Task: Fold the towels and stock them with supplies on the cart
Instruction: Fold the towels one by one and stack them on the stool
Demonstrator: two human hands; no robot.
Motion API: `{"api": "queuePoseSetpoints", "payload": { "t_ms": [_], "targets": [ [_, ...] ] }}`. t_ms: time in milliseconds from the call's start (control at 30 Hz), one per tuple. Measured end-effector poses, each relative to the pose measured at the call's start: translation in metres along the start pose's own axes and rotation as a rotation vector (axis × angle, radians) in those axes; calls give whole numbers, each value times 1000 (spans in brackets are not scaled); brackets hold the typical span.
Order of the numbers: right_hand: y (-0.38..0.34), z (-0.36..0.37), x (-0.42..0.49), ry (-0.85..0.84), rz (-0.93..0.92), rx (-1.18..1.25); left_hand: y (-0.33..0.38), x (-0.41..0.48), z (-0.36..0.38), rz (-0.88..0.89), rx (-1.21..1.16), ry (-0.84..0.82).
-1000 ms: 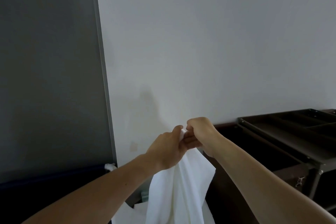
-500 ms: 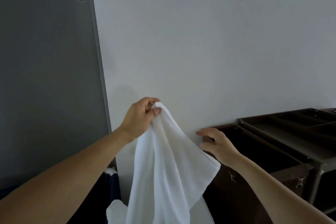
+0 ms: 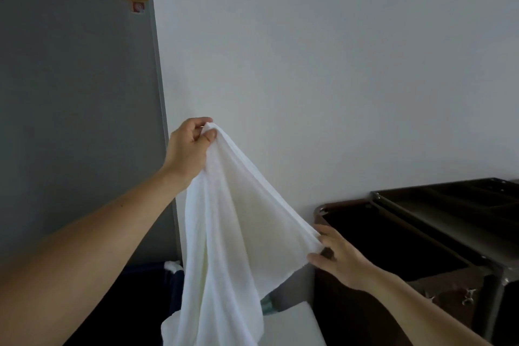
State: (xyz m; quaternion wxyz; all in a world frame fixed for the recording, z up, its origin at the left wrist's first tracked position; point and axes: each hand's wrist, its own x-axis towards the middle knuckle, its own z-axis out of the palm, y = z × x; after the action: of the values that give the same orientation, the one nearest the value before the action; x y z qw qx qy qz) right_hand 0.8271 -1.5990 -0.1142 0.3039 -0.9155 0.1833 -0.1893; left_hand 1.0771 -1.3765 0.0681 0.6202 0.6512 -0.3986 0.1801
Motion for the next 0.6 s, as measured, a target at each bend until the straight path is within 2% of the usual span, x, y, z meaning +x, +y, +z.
{"api": "queuePoseSetpoints", "payload": {
  "t_ms": [67,167,300,367,433,500,533,600],
  "targets": [
    [-5,-27,7,15,45,-29,-1,5,-9,11,18,-7],
    [-35,-90,29,116,10,-104,1,24,-28,2,95,55],
    [-116,-183,68,409,-69,-218,20,66,-56,36,222,164],
    [-159,-210,80,532,-135,-144,33,86,-67,24,241,221],
    [-190,-222,83,477,-161,-53,36,95,-78,-55,249,218],
    [-204,-227,79,326,-166,-39,26,94,-85,-153,218,144],
    [-208,-231,76,304,-185,-57,19,90,-86,-196,157,96],
    [-213,-236,76,416,-225,-64,11,80,-84,-258,3,38]
  ]
}}
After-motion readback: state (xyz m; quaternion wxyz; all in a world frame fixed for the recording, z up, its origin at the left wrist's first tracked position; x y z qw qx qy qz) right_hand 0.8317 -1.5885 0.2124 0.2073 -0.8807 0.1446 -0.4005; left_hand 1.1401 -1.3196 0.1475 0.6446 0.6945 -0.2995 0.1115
